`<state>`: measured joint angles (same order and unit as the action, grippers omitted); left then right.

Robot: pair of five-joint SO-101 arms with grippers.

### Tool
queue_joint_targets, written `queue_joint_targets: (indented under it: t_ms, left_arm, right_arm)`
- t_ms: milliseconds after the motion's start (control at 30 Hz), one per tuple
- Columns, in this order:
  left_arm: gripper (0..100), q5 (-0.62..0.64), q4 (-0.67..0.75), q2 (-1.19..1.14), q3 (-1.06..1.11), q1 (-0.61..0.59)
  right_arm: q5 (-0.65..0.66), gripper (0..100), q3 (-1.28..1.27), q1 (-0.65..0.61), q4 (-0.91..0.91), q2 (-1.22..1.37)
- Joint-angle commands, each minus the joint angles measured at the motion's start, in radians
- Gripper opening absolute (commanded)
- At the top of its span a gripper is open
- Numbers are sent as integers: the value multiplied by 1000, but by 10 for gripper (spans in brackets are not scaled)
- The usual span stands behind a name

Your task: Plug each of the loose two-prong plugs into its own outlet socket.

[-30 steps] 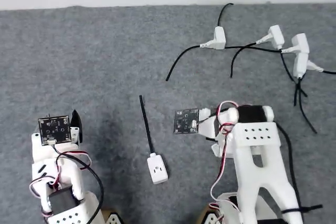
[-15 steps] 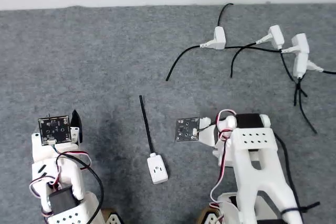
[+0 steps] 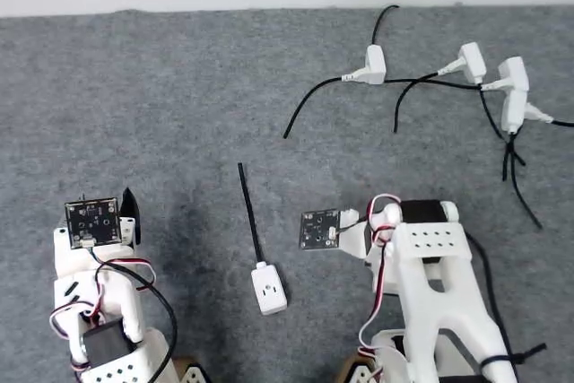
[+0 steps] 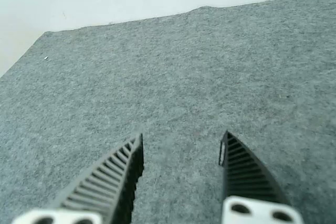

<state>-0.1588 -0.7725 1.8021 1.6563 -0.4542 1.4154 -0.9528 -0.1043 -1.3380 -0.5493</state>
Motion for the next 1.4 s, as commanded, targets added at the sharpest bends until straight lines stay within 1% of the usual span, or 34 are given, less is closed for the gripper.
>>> queue_joint_targets:
  t_ms: [0, 200, 300, 900, 1000, 1133, 1367]
  left_arm:
    - [226, -14, 21, 11, -15, 6]
    - [226, -12, 20, 11, -15, 6]
    - [226, -12, 20, 11, -15, 6]
    - [227, -12, 20, 11, -16, 8]
    - [227, -12, 20, 11, -16, 8]
    - [227, -12, 20, 11, -16, 8]
    - [227, -12, 20, 11, -16, 8]
  right_arm:
    - [-9, 13, -44, 7, 77, -18]
    - [-9, 11, -110, 5, 219, -18]
    - [-9, 12, -112, 7, 236, -18]
    - [-9, 8, -109, 5, 237, -27]
    - [-15, 23, -60, 31, 200, -41]
    - [-21, 72, -2, 71, 127, -68]
    - [-23, 79, 0, 76, 110, -81]
